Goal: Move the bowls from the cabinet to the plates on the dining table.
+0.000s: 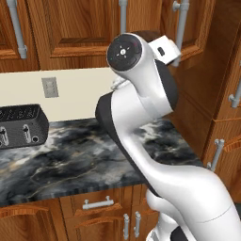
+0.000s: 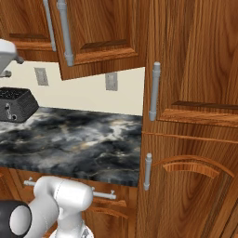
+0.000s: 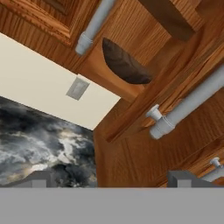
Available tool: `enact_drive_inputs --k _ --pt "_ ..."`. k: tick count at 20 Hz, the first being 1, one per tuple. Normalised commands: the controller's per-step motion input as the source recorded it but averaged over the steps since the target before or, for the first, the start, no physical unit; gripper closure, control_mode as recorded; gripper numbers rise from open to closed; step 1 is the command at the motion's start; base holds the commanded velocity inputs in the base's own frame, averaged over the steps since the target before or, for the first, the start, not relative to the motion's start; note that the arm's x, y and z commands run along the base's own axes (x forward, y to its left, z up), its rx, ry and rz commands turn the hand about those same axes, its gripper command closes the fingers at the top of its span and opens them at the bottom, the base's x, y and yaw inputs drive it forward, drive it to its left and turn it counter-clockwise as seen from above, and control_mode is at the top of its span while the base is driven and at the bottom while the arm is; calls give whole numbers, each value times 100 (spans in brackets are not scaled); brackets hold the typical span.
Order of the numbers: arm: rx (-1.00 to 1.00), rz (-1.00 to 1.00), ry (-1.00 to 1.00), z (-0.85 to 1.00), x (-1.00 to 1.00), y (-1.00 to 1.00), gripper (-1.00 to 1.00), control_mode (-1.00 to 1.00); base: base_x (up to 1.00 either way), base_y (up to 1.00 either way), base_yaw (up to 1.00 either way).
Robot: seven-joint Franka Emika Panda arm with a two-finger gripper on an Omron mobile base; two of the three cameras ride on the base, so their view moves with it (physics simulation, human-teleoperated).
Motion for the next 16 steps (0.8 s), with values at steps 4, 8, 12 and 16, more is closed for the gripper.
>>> enact_drive_inputs --k 4,8,12,16 --pt "-1 0 1 -12 6 -32 -100 -100 0 0 0" --pt "0 0 2 -14 21 -29 -100 -100 0 0 0" --pt "-4 0 3 -15 31 -5 -100 -100 0 0 0" --pt "-8 0 5 -12 43 0 -100 -100 0 0 0"
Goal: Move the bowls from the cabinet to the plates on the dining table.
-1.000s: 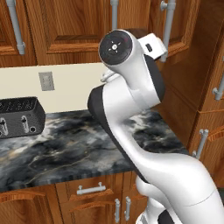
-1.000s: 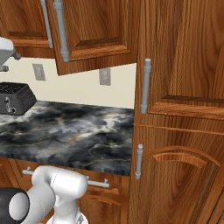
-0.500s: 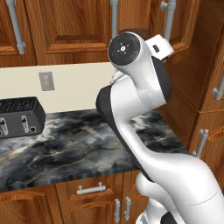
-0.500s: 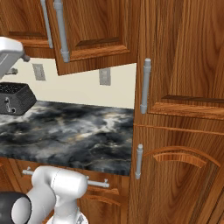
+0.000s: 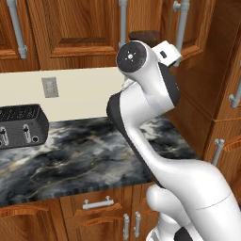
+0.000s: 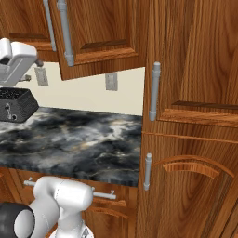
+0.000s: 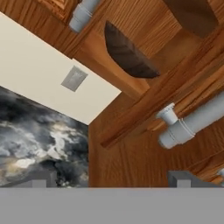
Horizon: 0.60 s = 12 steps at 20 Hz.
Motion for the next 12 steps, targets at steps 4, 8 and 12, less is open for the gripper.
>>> enact_drive_inputs --k 4,8,12 --pt "-15 0 4 -6 36 5 -100 -100 0 0 0" --pt "-15 0 5 -11 39 1 -100 -100 0 0 0" --pt "-15 0 5 -16 34 1 -100 -100 0 0 0"
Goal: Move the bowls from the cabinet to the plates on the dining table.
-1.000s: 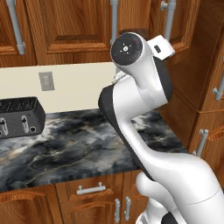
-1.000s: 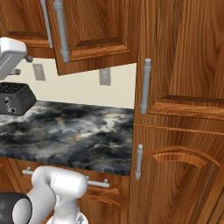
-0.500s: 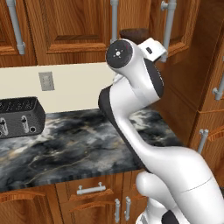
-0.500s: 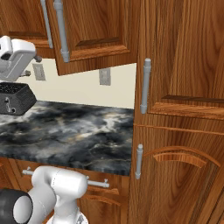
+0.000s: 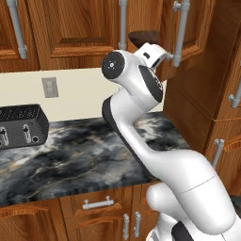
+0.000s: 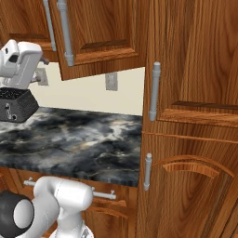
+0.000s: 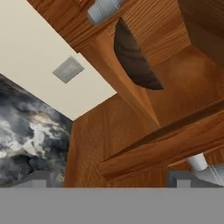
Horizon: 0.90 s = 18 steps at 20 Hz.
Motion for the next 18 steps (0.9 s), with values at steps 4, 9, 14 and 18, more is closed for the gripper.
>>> enact_drive_inputs --k 4,9,14,18 --pt "-9 0 2 -6 21 0 -100 -100 0 0 0" --pt "-2 0 0 0 11 -20 -100 -100 0 0 0" --pt "0 -1 0 0 7 -41 -100 -100 0 0 0" --pt "0 -1 0 0 0 -36 -100 -100 0 0 0"
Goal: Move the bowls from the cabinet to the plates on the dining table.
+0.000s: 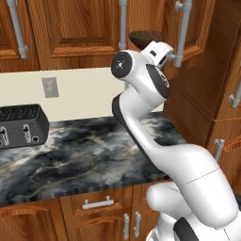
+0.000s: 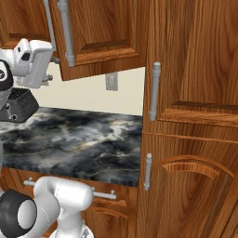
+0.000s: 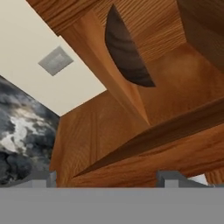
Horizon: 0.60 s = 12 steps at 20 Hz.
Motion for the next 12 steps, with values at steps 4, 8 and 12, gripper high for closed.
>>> enact_drive_inputs --k 4,8,12 --pt "0 0 0 0 -1 -26 -100 -100 0 0 0" --pt "0 -2 0 5 -19 -66 -100 -100 0 0 0" --pt "0 -2 -2 14 -44 -100 -100 -100 0 0 0"
